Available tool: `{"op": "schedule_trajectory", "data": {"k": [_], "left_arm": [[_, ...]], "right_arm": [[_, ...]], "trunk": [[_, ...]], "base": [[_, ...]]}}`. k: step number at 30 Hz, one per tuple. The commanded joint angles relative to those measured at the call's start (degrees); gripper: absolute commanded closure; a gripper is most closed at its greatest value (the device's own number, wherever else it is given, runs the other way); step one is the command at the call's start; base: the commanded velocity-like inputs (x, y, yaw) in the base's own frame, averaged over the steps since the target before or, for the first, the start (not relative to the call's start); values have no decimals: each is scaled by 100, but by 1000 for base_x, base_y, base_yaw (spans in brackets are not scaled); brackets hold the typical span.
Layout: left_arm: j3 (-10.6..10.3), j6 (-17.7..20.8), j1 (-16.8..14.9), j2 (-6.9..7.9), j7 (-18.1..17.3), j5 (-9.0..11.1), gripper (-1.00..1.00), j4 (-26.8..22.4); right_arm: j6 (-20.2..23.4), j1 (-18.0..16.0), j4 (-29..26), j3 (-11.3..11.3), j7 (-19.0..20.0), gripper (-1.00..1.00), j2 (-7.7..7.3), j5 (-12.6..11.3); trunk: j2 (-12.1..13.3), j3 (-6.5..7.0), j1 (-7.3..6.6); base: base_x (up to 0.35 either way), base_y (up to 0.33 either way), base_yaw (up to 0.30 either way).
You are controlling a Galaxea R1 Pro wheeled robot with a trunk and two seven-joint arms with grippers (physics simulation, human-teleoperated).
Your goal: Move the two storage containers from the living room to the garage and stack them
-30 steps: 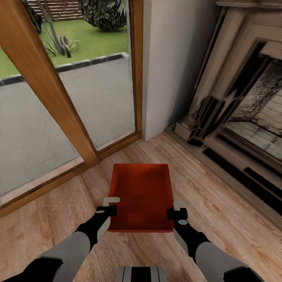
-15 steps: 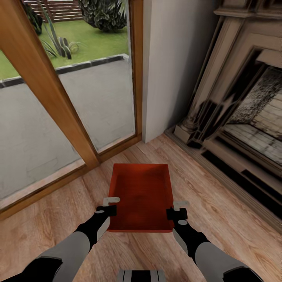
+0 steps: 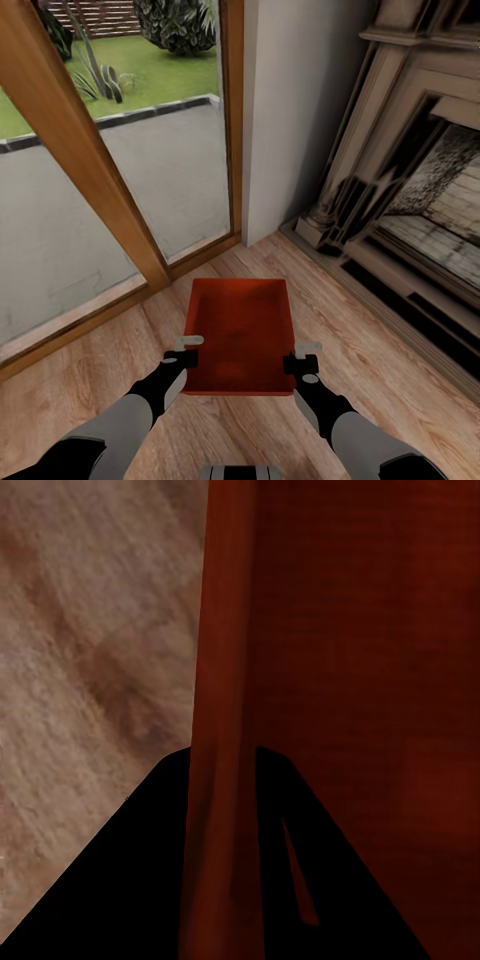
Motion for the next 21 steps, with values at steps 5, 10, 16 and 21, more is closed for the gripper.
{"op": "schedule_trajectory", "data": {"k": [5,10,16,21], "left_arm": [[18,41,2,11,167,-48,100,-17],[21,41,2,12,167,-48,100,-15],[25,41,2,15,167,-47,100,-14],[27,41,2,19,167,-47,100,-13]], "right_arm": [[-8,-6,-5,-40,-32,100,0,-12],[-3,-6,-5,-40,-32,100,0,-12],[-6,-6,-5,-43,-32,100,-7,-12],[-6,-6,-5,-45,-32,100,-8,-12]], "trunk": [[201,87,-111],[401,177,-221],[642,285,-353],[842,374,-462]], "base": [[0,0,0],[0,0,0],[0,0,0],[0,0,0]]}}
